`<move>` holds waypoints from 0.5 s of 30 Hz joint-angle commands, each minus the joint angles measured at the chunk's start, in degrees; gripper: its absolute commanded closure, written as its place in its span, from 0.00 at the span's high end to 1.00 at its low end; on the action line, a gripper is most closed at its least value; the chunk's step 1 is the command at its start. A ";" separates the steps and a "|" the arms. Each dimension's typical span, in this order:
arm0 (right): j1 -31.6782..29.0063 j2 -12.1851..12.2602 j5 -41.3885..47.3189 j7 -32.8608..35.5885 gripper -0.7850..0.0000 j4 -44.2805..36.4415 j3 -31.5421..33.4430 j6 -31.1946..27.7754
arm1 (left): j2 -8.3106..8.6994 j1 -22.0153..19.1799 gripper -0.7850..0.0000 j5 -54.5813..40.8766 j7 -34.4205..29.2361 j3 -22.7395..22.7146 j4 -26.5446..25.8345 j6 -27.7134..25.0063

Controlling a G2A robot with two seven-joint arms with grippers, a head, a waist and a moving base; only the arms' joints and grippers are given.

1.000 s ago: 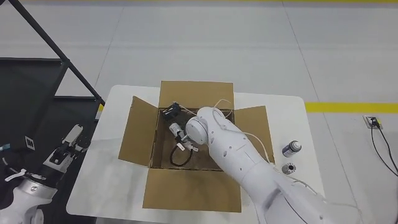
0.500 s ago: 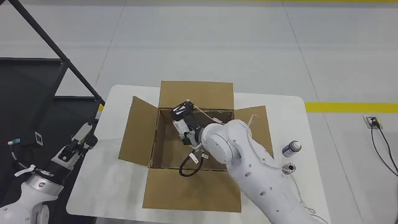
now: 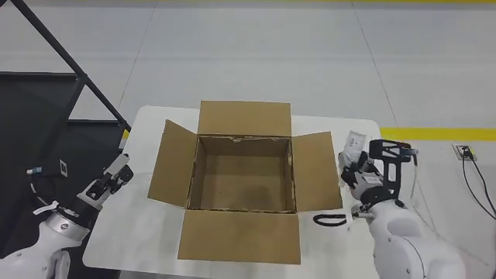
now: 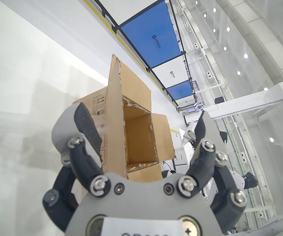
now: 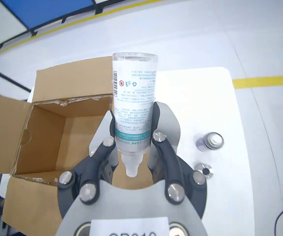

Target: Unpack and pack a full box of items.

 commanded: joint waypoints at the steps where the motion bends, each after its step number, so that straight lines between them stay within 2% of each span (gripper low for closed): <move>1: -4.57 0.19 4.42 -0.76 0.00 -0.50 6.93 -0.31 | 0.08 -0.23 1.00 0.35 -0.43 0.57 -0.16 -0.04; 4: -7.16 0.57 10.54 0.49 0.00 2.34 14.29 -2.84 | 0.19 -0.39 1.00 0.88 -0.75 1.30 -0.41 -0.13; 7: -6.86 1.22 15.66 4.15 0.00 8.50 19.36 -7.43 | 0.27 -0.45 1.00 1.29 -0.82 1.99 -0.75 -0.05; 12: -1.65 2.50 18.18 8.71 0.00 20.55 22.75 -12.22 | 0.39 -0.39 1.00 1.73 -0.58 2.56 -1.07 -0.08; 15: 2.08 3.34 19.17 8.80 0.00 28.60 23.31 -17.46 | 0.47 -0.33 1.00 1.92 -0.48 2.69 -1.15 -0.06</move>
